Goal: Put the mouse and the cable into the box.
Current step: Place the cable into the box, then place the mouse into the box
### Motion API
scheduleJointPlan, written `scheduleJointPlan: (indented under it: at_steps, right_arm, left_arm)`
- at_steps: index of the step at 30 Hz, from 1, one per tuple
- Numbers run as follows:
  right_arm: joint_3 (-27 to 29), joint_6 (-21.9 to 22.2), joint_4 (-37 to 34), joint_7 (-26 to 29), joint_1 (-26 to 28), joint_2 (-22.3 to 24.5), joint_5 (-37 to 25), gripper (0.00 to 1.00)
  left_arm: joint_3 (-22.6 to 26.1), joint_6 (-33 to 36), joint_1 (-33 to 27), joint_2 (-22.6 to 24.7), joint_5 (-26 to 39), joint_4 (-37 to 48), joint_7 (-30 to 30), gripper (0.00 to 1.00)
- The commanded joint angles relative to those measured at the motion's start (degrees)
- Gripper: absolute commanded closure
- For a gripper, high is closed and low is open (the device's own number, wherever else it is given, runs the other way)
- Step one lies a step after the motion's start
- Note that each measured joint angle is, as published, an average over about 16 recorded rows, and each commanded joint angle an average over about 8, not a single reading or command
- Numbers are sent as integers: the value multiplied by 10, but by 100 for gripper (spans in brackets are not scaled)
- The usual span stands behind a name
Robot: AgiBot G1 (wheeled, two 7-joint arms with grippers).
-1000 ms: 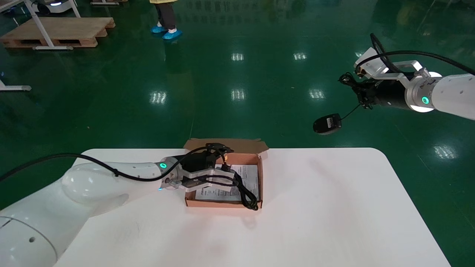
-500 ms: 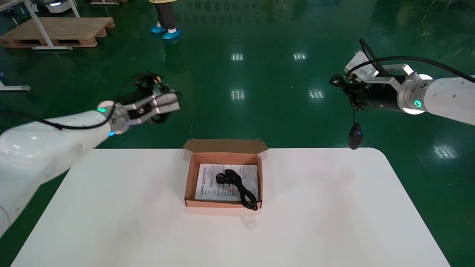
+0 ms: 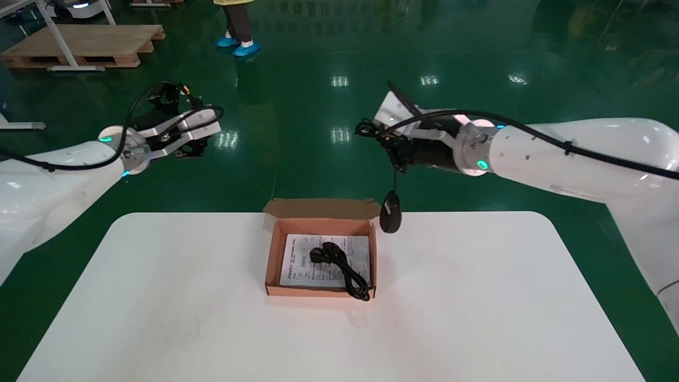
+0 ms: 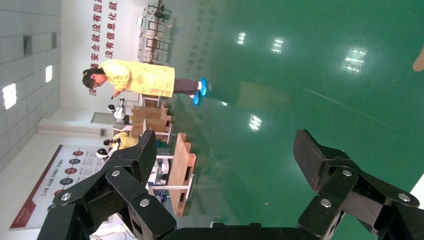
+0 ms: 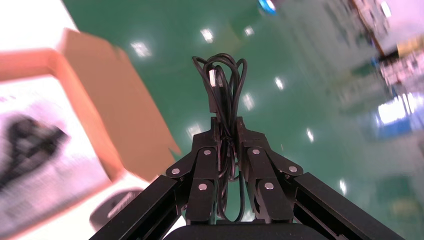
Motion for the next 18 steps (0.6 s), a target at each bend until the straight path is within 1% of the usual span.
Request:
scheduleJointPlan:
  at_steps: [1, 6, 10, 13, 18]
  right_arm:
    - [-2, -4, 30, 2, -13, -9, 3, 100]
    - [-14, -15, 123, 30, -49, -12, -9, 100]
    - [-28, -25, 189, 63, -78, -17, -36, 100]
    - [-41, -33, 223, 93, -95, -26, -63, 100]
    - [-65, -46, 261, 135, -114, -37, -102, 100]
  left_arm:
    - [2, -1, 0, -1, 2, -1, -4, 0]
    - [8, -2, 0, -2, 7, -5, -15, 0]
    - [12, -3, 1, -4, 11, -9, -24, 0]
    - [15, -4, 1, -5, 14, -11, -30, 0]
    - [21, -5, 2, -6, 19, -15, -41, 0]
